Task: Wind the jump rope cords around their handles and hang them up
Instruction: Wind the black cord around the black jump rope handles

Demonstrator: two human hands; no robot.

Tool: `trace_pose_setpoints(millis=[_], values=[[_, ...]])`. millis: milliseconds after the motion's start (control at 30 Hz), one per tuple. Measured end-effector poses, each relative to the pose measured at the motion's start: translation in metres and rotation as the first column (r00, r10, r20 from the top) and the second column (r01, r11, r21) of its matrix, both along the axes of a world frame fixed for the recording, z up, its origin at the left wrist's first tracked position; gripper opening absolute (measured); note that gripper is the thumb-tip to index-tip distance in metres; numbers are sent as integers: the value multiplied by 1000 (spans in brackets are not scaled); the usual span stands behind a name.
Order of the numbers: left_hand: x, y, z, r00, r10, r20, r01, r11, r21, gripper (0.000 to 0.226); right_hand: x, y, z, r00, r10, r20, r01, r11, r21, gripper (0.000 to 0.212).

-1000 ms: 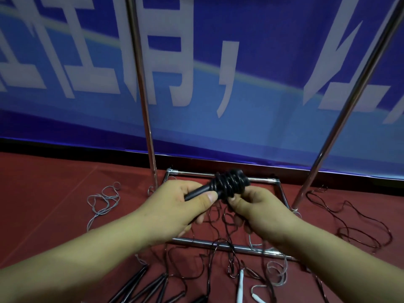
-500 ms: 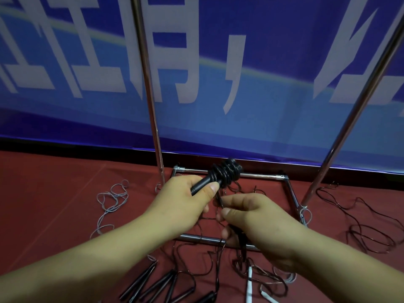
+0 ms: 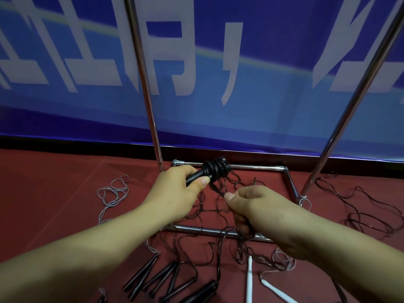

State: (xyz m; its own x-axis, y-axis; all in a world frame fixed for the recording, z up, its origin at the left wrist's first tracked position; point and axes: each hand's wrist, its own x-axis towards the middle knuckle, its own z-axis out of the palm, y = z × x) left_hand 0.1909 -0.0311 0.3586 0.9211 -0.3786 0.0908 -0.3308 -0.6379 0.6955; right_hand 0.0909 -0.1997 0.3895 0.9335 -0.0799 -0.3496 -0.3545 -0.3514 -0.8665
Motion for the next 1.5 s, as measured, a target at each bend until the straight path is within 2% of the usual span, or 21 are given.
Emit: trace_pose_setpoints(millis=[333, 433, 567, 667, 800, 933, 1067, 1133, 1233, 1300, 1400, 1500], values=[[7, 3, -9, 990, -17, 137, 1, 993, 114, 7, -7, 3, 11, 1000, -4, 0, 4, 1000, 8, 33], [5, -1, -8, 994, -36, 107, 23, 993, 115, 11, -10, -1, 17, 1000, 19, -11, -19, 999, 49, 30], [-2, -5, -3, 991, -130, -13, 130, 969, 209, 18, -11, -15, 19, 994, 106, 24, -108, 990, 92, 31], [-13, -6, -2, 967, -245, -73, 256, 922, 292, 15, -10, -20, 17, 982, 160, 104, -158, 987, -32, 31], [-24, -8, 0, 917, -382, -112, 396, 850, 347, 15, -6, -28, 13, 974, 146, 175, -102, 966, -236, 32], [-31, -7, 14, 855, -480, -195, 517, 819, 251, 10, -3, -41, 10, 942, 149, 301, -11, 909, -416, 36], [-41, -2, 34, 750, -569, -337, 609, 793, 17, 8, 0, -52, 11, 893, 233, 385, -41, 895, -444, 35], [-45, 1, 42, 707, -599, -376, 616, 783, -89, 8, -1, -56, 12, 885, 229, 404, -78, 931, -357, 40], [-48, 6, 44, 629, -653, -421, 629, 746, -218, 15, -2, -56, 10, 911, 140, 388, -88, 985, -149, 30], [-50, 9, 42, 598, -690, -408, 635, 718, -284, 14, -1, -51, 3, 935, 97, 342, -107, 994, 12, 30], [-50, 11, 39, 624, -691, -364, 552, 720, -421, 7, 2, -41, -4, 945, -2, 328, -81, 968, 239, 23], [-48, 9, 40, 722, -599, -347, 377, 760, -529, 23, 7, -26, -11, 942, -132, 309, 53, 967, 249, 29]])
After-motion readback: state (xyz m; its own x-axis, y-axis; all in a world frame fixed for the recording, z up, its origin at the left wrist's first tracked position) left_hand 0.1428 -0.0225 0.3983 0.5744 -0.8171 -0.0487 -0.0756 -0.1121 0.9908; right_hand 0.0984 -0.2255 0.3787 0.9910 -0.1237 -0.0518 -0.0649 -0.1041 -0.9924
